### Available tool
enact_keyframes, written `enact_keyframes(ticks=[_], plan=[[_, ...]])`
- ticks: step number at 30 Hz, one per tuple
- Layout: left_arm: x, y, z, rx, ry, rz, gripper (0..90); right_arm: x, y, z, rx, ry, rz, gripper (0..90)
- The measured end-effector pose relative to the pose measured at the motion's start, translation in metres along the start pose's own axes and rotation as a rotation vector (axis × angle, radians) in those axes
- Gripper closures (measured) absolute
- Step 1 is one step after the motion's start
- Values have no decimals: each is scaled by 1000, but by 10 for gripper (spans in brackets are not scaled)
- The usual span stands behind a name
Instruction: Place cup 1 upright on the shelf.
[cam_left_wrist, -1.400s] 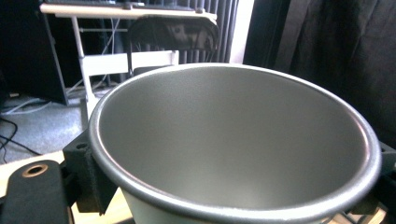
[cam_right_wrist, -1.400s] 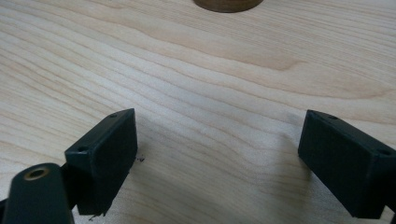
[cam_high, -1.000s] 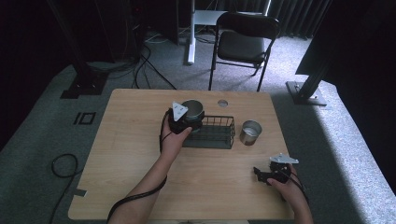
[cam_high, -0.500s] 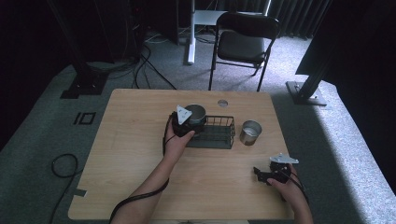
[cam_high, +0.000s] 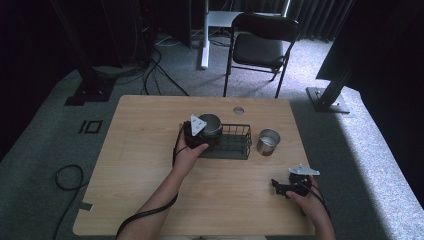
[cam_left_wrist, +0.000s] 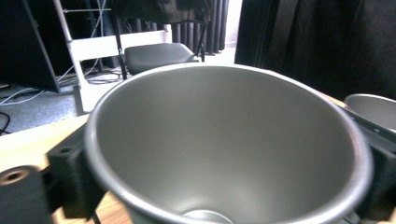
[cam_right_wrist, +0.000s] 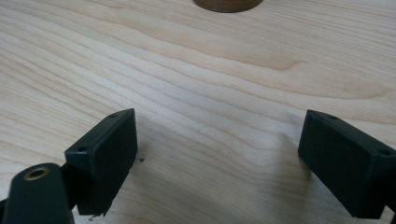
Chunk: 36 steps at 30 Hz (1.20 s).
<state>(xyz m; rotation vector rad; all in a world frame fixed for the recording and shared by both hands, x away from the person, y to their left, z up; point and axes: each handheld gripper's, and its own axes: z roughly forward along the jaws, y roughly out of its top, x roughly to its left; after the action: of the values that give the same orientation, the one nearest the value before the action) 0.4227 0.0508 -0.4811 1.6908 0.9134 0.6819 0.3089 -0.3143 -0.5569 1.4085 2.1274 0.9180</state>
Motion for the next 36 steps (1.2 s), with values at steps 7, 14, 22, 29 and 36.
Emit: enact_keyframes(ticks=[7,14,22,29,36], plan=[[1,2,-9,15,0,-7,29,0,0,0,0,0,0,115],[3,3,-21,15,-9,-14,29,0,0,0,0,0,0,115],[5,5,-34,22,-20,0,29,0,0,0,-1,0,-1,115],[8,5,-49,19,-26,-6,29,0,0,0,0,0,-1,115],[12,5,-61,30,-25,5,29,0,0,0,0,0,-1,115]])
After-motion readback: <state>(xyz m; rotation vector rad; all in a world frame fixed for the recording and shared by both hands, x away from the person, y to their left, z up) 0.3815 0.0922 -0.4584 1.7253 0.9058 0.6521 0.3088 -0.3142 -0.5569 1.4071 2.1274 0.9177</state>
